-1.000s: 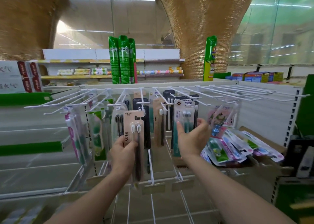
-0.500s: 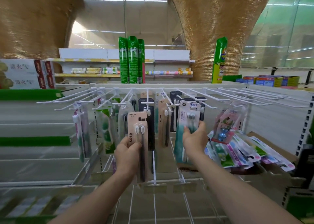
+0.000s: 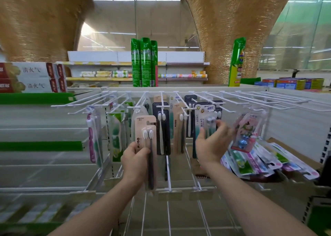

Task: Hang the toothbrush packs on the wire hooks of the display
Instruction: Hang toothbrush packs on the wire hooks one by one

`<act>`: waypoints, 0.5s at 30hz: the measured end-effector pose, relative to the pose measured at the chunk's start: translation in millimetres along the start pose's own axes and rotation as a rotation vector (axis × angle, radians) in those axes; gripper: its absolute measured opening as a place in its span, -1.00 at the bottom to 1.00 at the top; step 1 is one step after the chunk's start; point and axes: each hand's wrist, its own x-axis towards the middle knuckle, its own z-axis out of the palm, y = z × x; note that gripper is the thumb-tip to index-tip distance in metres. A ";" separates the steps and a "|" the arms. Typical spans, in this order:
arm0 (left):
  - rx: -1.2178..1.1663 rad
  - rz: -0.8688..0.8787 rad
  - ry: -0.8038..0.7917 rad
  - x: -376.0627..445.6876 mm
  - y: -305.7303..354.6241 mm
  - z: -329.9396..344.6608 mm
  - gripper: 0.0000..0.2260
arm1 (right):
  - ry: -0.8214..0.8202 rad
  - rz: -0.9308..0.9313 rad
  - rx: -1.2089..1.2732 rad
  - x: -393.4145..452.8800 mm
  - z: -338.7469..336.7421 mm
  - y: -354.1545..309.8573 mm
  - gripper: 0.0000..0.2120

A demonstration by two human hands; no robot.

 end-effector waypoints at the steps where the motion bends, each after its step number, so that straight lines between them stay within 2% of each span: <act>1: 0.004 0.001 0.000 0.3 -0.2 -1.1 -0.93 | -0.024 -0.058 0.023 -3.9 2.6 -0.5 -0.65; 3: 0.011 -0.007 -0.001 0.6 -0.7 -3.1 -0.92 | -0.135 -0.106 0.050 -11.3 9.0 -3.6 -0.76; 6: 0.023 -0.014 -0.029 0.6 -1.2 -6.7 -0.93 | -0.417 -0.020 0.049 -18.8 24.0 -9.2 -0.83; 8: 0.035 -0.017 -0.049 2.3 -3.1 -10.8 -0.83 | -0.535 0.015 0.038 -18.4 39.4 -13.6 -0.72; 12: 0.038 -0.016 -0.044 9.4 -2.5 -17.0 -0.75 | -0.682 0.167 -0.013 -5.5 65.9 -29.6 -0.32; 15: 0.014 -0.022 -0.050 12.4 0.8 -17.7 -0.72 | -0.708 0.287 0.021 8.1 79.3 -31.0 -0.21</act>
